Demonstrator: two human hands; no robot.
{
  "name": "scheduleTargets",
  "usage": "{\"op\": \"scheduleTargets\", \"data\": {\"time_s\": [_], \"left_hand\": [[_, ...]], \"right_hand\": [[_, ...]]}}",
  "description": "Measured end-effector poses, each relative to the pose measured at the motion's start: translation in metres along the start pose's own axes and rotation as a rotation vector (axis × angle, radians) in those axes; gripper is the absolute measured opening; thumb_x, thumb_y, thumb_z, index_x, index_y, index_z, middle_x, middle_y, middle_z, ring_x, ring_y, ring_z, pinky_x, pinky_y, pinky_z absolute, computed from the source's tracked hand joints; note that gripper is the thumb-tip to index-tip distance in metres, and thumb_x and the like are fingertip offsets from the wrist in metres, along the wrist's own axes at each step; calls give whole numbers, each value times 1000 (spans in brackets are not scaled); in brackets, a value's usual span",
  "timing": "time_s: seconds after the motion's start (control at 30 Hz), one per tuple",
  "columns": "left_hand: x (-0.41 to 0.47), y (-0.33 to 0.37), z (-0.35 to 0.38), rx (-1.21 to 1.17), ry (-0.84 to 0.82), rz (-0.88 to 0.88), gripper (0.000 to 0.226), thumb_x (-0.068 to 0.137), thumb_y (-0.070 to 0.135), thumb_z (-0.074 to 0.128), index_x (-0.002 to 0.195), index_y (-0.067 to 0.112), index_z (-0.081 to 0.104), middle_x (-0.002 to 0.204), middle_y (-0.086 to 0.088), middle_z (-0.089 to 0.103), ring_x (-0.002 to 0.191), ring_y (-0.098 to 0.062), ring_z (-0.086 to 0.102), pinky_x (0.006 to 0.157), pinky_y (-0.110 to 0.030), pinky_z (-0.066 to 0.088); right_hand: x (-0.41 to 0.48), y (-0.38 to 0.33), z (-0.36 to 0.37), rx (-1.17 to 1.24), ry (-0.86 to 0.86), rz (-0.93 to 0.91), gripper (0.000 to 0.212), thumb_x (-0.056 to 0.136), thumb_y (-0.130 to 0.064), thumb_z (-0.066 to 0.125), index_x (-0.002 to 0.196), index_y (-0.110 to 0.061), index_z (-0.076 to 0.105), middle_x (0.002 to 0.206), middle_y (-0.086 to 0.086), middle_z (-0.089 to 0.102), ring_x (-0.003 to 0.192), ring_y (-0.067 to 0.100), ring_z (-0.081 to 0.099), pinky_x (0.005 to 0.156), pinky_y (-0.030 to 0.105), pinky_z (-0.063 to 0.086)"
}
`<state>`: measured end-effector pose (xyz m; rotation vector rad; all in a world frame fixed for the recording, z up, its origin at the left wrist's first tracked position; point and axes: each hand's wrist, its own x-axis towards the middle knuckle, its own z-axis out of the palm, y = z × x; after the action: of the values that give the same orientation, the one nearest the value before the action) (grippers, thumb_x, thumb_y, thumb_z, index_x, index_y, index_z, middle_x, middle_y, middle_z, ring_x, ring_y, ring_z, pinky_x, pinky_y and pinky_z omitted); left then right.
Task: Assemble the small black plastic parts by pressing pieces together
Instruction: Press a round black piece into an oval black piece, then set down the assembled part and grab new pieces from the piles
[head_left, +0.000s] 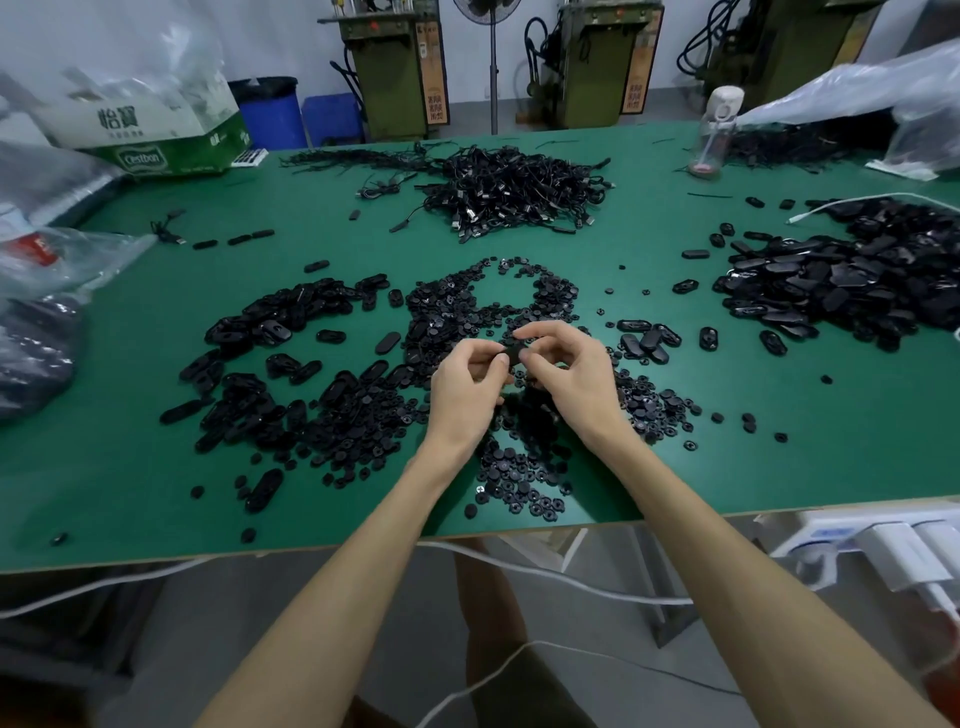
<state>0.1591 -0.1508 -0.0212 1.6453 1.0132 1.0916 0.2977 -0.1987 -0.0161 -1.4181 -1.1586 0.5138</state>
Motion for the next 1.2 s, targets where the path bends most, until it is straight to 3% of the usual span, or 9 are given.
{"op": "scheduleTargets", "data": {"time_s": [0.17, 0.33, 0.47, 0.57, 0.67, 0.8, 0.9, 1.0, 1.2], "left_hand": [[21, 9, -27, 232, -10, 33, 13, 103, 8, 56, 113, 12, 63, 109, -1, 67, 99, -16, 66, 85, -23, 54], [50, -2, -93, 586, 94, -43, 36, 99, -13, 46, 124, 6, 62, 126, -8, 65, 106, -14, 59, 95, -19, 43], [64, -20, -149, 894, 187, -112, 54, 88, -23, 52, 134, 4, 61, 139, -20, 58, 127, -34, 56, 109, -45, 49], [65, -31, -176, 1000, 160, -185, 63, 89, -24, 52, 146, 2, 53, 150, -25, 48, 117, -49, 60, 95, -59, 54], [59, -42, -186, 1038, 119, -197, 62, 92, -24, 46, 147, 2, 52, 140, -27, 58, 103, -53, 65, 76, -55, 57], [56, -52, -187, 1076, 136, -160, 54, 95, -22, 45, 142, 0, 58, 130, -27, 66, 91, -49, 69, 68, -50, 58], [58, -53, -189, 1108, 133, -123, 39, 100, -12, 52, 136, -4, 62, 124, -31, 66, 96, -49, 66, 83, -55, 58], [60, -53, -193, 1142, 178, -112, 29, 102, 7, 62, 129, -2, 66, 125, -30, 63, 115, -47, 57, 100, -54, 50], [59, -51, -191, 1084, 250, -106, 16, 98, 12, 69, 111, 4, 74, 127, -24, 58, 119, -42, 53, 104, -54, 44]], "right_hand": [[11, -3, -18, 137, 189, 198, 19, 98, -4, 63, 102, -19, 74, 90, 9, 73, 75, 13, 62, 64, 19, 54], [28, 6, -54, 186, 406, 350, 22, 102, -1, 56, 117, -7, 71, 97, 6, 72, 73, 9, 65, 64, 15, 53], [33, 12, -71, 219, 498, 440, 29, 104, 0, 50, 129, -5, 63, 99, 8, 70, 71, 9, 64, 66, 19, 57], [33, 15, -76, 219, 528, 455, 35, 106, -2, 49, 140, -2, 55, 113, 9, 69, 77, 9, 67, 67, 16, 56], [31, 15, -74, 220, 505, 461, 41, 105, -1, 50, 146, 2, 48, 121, 14, 69, 94, 17, 72, 75, 18, 56], [30, 10, -71, 213, 474, 463, 48, 104, 2, 49, 152, -1, 42, 119, 10, 67, 98, 18, 73, 87, 28, 59], [26, 6, -69, 110, 439, 419, 43, 102, 3, 51, 145, -4, 47, 115, 8, 67, 85, 11, 70, 78, 23, 56], [17, 4, -63, -89, 357, 337, 37, 98, 3, 55, 134, -5, 58, 119, 9, 67, 96, 19, 69, 93, 34, 57], [6, -1, -33, -408, 33, 98, 21, 99, -10, 63, 120, -11, 68, 116, 3, 67, 106, 15, 62, 101, 31, 51]]}}
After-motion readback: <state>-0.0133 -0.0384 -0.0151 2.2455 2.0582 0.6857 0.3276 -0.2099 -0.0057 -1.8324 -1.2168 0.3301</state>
